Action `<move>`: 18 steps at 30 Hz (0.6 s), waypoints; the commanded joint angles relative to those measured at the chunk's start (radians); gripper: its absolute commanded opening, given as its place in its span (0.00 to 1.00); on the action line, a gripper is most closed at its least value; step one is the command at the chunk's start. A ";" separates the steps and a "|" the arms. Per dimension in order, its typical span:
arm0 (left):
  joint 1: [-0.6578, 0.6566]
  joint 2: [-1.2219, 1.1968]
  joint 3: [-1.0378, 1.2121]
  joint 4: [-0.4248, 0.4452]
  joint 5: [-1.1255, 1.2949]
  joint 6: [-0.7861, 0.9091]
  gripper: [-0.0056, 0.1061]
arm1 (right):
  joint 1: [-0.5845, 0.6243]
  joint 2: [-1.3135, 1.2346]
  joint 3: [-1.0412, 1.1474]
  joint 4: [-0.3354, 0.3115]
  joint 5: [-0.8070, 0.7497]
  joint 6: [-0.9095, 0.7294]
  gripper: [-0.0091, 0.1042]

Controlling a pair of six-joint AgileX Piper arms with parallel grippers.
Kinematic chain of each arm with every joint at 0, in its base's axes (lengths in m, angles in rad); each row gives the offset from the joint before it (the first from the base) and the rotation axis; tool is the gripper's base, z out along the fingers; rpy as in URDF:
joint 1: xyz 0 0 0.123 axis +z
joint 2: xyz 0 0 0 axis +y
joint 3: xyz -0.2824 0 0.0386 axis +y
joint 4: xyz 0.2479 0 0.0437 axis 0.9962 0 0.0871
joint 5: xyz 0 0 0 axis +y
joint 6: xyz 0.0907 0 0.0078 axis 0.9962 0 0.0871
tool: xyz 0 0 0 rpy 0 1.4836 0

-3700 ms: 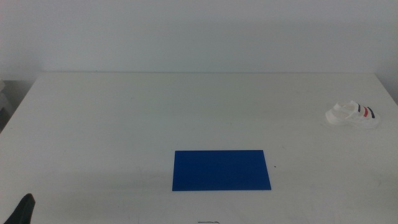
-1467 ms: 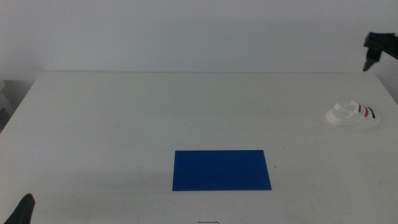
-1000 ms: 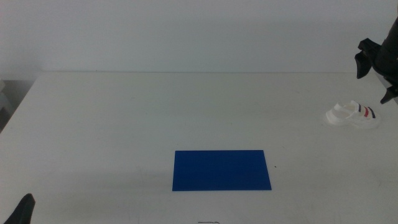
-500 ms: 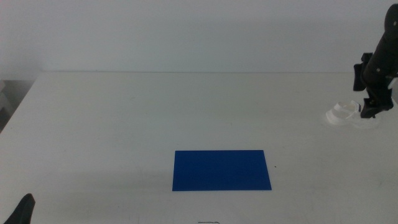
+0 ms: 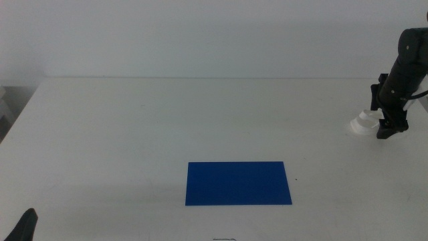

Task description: Use one arm to grab the shoe from the table and place it on the mat.

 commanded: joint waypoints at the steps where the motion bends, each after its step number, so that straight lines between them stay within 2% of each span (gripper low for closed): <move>1: -0.004 -0.019 -0.003 -0.009 -0.083 -0.015 0.89 | -0.007 -0.065 -0.030 -0.013 -0.008 -0.001 0.84; 3: -0.004 -0.019 -0.003 -0.009 -0.083 -0.015 0.89 | -0.007 -0.063 -0.030 -0.013 -0.008 0.000 0.78; 4: -0.004 -0.019 -0.003 -0.009 -0.083 -0.015 0.89 | -0.008 -0.063 -0.030 -0.013 0.004 0.010 0.58; 10: -0.004 -0.019 -0.003 -0.009 -0.083 -0.015 0.89 | -0.016 -0.064 -0.049 -0.004 0.110 0.024 0.21; 14: -0.004 -0.019 -0.003 -0.009 -0.083 -0.015 0.89 | -0.016 -0.064 -0.110 -0.016 0.230 0.022 0.08; 18: -0.004 -0.019 -0.003 -0.009 -0.083 -0.015 0.89 | 0.003 -0.088 -0.132 0.000 0.235 -0.025 0.07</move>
